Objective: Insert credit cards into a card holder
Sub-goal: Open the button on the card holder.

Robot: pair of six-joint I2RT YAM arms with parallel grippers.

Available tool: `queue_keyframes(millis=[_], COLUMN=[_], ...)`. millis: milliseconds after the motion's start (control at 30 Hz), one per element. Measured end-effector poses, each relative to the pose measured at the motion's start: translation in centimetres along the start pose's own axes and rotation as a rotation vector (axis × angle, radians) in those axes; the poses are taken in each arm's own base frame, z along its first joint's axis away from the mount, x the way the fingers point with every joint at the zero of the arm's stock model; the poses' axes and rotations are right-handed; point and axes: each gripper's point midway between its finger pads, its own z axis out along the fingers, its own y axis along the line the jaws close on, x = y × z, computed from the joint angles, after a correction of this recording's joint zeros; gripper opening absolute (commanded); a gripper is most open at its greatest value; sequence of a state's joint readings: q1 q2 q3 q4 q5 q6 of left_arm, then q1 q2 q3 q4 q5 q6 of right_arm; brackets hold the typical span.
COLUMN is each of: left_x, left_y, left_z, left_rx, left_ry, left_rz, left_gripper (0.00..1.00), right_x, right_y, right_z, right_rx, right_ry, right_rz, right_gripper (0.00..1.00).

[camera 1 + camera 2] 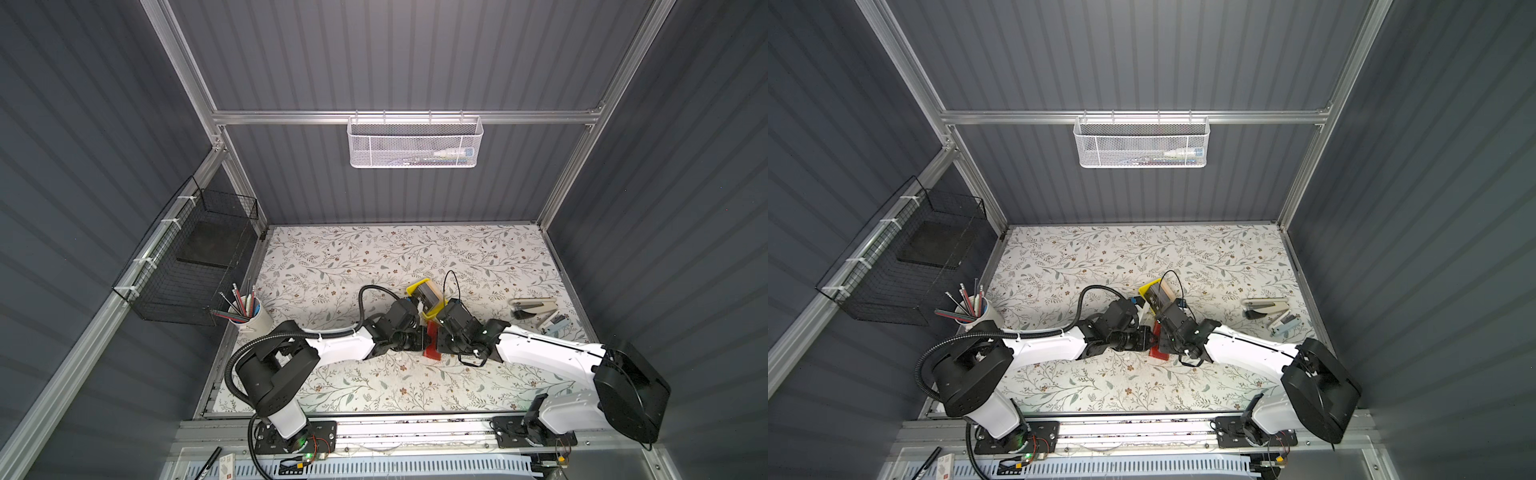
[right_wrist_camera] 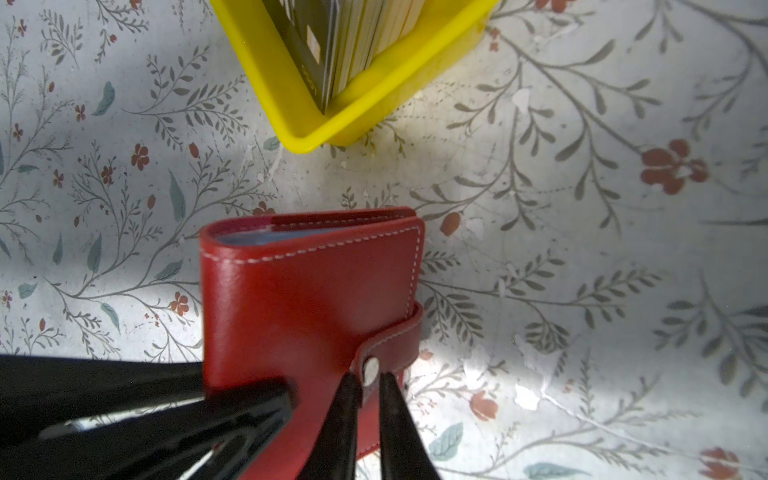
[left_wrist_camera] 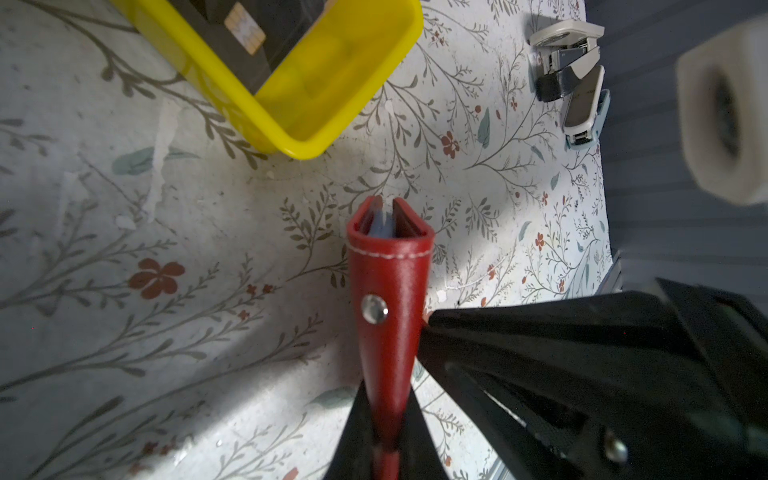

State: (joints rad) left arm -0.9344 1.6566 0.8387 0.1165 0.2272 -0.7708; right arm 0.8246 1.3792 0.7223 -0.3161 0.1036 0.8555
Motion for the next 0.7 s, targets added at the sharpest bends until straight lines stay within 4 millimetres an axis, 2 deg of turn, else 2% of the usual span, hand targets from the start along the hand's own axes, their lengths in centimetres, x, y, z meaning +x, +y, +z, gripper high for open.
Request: queue_keyframes(millis=[700], left_x=[-0.15], left_y=[0.05], left_z=[0.00], left_rx=[-0.004], left_ry=[-0.008], left_rz=[0.001], left_gripper=[0.12], right_x=[-0.27], right_y=[-0.05], right_z=[-0.16], right_rx=[0.019], right_ry=[-0.006], right_rz=[-0.004], right_gripper=[0.05])
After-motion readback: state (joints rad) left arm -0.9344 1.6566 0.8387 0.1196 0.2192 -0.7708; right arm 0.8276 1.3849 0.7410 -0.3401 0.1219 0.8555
